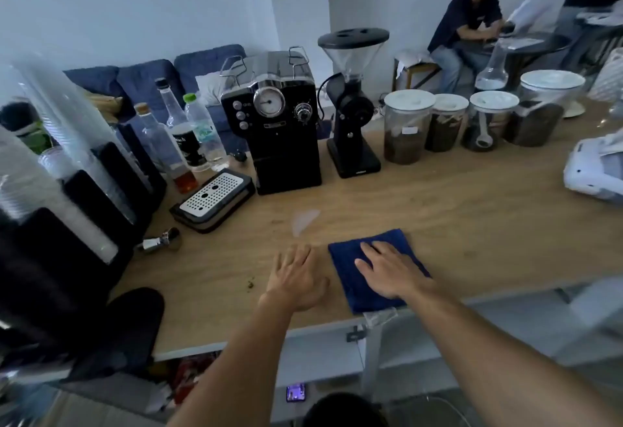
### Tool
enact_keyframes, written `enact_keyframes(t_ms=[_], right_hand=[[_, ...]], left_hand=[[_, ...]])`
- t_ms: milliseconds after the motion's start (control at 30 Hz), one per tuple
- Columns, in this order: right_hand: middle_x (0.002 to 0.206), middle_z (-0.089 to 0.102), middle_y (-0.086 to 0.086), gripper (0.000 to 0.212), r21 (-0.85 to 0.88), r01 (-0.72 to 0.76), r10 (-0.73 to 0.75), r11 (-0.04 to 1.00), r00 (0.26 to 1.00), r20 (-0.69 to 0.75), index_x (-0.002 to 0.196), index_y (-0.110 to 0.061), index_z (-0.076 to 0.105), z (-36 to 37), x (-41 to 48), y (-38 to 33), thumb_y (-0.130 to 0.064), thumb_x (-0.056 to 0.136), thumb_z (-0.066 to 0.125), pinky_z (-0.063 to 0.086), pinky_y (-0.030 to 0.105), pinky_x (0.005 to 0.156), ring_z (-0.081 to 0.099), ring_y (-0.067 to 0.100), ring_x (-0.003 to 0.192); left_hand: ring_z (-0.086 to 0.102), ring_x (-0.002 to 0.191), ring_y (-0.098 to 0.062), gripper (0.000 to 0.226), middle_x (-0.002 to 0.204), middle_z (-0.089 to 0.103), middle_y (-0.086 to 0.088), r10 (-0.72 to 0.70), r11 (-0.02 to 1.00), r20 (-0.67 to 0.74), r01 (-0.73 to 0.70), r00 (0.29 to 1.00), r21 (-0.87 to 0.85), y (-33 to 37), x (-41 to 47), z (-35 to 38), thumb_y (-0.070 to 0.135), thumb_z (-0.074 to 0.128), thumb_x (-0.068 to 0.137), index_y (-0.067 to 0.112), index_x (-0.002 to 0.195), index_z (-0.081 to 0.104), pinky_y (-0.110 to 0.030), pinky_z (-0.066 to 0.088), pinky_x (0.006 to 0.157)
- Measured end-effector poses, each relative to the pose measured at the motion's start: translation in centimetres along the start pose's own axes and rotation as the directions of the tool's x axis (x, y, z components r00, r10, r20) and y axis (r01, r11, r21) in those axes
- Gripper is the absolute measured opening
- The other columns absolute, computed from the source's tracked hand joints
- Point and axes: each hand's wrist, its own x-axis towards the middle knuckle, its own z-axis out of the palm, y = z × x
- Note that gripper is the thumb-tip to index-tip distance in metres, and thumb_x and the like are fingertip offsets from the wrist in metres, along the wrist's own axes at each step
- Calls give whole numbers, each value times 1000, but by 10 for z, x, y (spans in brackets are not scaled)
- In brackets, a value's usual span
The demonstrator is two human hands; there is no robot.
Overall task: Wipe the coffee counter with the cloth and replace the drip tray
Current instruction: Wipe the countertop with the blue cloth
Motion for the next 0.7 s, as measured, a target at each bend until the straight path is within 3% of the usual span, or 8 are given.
enact_keyframes(t_ms=[200,367,433,533,567,700], right_hand=[[158,-9,1,62,-171,-2,-15,985,995,-99,149,-23,-2,38,-9,7,-51,97,17,-3,44,116,-13,21,144],[157,8,4,63,-165,-3,-21,986,989,-146,146,-19,17,29,0,-1,-51,94,30,2,51,116,-3,24,144],[157,4,3,75,-168,14,-39,986,988,-146,148,-22,12,31,-1,-2,-65,88,27,-2,54,114,-6,25,144],[158,-9,3,103,-191,21,-42,981,993,-111,147,-35,-3,36,-4,-3,-90,61,4,-11,55,110,-16,27,143],[157,-11,3,106,-199,18,-37,980,995,-91,146,-36,-5,36,-3,-3,-93,57,4,-12,56,110,-18,28,142],[156,-18,6,77,-208,-34,17,977,997,-80,147,-33,-8,42,-3,-12,-67,86,24,-11,60,109,-23,32,140]], left_hand=[[-4,147,-22,70,161,6,2,46,996,13,-47,999,70,-6,-1,20,51,34,94,19,151,10,-50,-4,117],[-1,147,-21,70,161,9,2,68,996,-53,-65,996,62,-15,1,30,54,31,93,20,152,12,-50,-4,117],[-1,147,-20,71,160,9,2,84,995,-69,-80,994,57,-17,0,32,55,31,93,20,152,12,-49,-5,117],[-2,147,-20,71,160,10,3,116,993,-98,-113,988,40,-20,3,31,55,32,93,21,152,12,-48,-6,117],[-2,147,-19,72,160,10,3,123,992,-98,-120,988,36,-22,4,31,56,32,92,21,152,12,-48,-6,117],[-1,147,-18,81,159,14,5,106,994,-123,-110,987,-22,-33,3,32,66,31,83,23,150,15,-45,-4,118]])
